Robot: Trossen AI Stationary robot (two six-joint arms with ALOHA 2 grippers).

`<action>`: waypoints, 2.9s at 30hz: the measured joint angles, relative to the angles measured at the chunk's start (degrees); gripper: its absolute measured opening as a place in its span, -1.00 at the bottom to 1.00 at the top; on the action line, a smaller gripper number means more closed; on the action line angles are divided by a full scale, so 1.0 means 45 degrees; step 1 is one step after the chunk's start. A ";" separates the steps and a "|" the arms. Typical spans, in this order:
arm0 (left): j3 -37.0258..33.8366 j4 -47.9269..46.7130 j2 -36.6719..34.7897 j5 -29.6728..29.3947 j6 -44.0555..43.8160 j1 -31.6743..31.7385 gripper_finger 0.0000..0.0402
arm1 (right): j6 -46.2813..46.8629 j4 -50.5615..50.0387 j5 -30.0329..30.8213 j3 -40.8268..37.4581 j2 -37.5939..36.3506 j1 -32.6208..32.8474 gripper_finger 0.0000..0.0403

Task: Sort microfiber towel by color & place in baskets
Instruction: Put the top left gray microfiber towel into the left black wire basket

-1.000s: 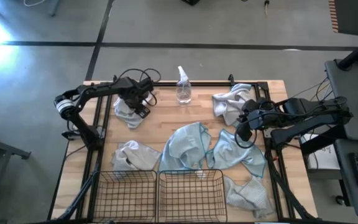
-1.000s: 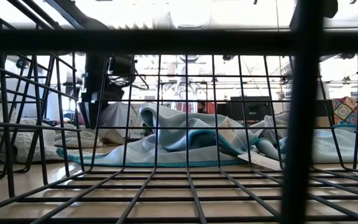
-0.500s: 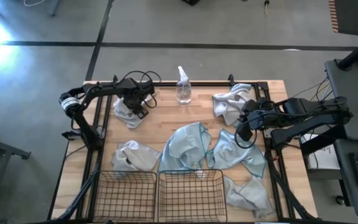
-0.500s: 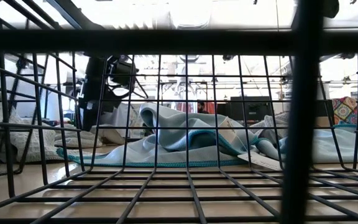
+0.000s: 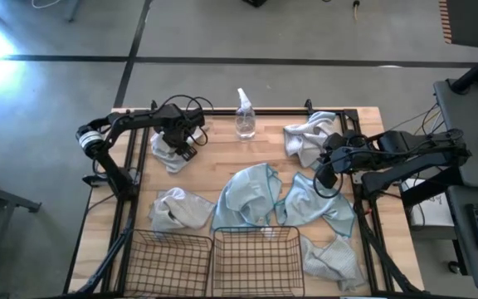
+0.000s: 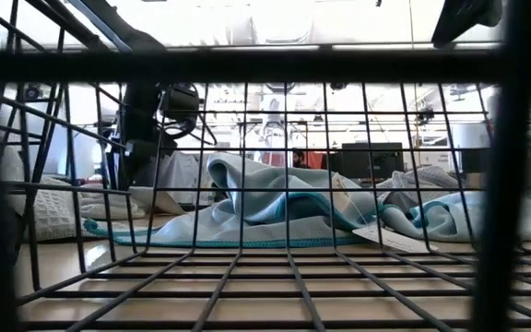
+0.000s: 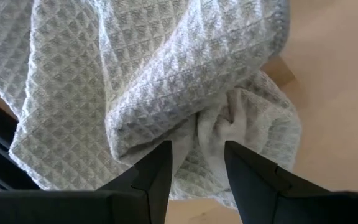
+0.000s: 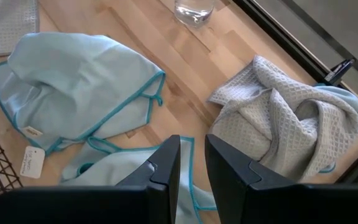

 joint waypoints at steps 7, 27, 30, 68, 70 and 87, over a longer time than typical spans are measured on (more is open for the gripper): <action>0.0002 -0.0292 -0.0110 0.0364 0.0000 -0.0009 -0.34 | -0.0016 -0.0003 -0.0248 0.0000 0.0000 0.0000 -0.66; 0.1275 -0.0533 0.0031 0.2295 -0.0034 -0.0428 -0.34 | -0.0039 -0.0057 -0.0272 0.0000 0.0000 0.0000 -0.66; 0.0957 -0.0661 0.0138 0.1999 -0.0033 -0.0451 -0.34 | -0.0045 -0.0085 -0.0318 0.0000 0.0000 0.0000 -0.66; 0.1424 -0.1226 0.0186 0.2014 0.0430 -0.0452 -0.34 | -0.0282 -0.0362 -0.0321 0.0000 0.0000 0.0000 -0.66; 0.1664 -0.1324 0.0186 0.2016 0.0660 -0.0452 -0.34 | -0.0282 -0.0401 -0.0322 0.0000 0.0000 0.0000 -0.66; 0.5437 -0.2609 0.0181 0.1641 0.1579 -0.0450 -0.34 | -0.0238 -0.0995 -0.0321 -0.0442 0.0000 0.0000 -0.66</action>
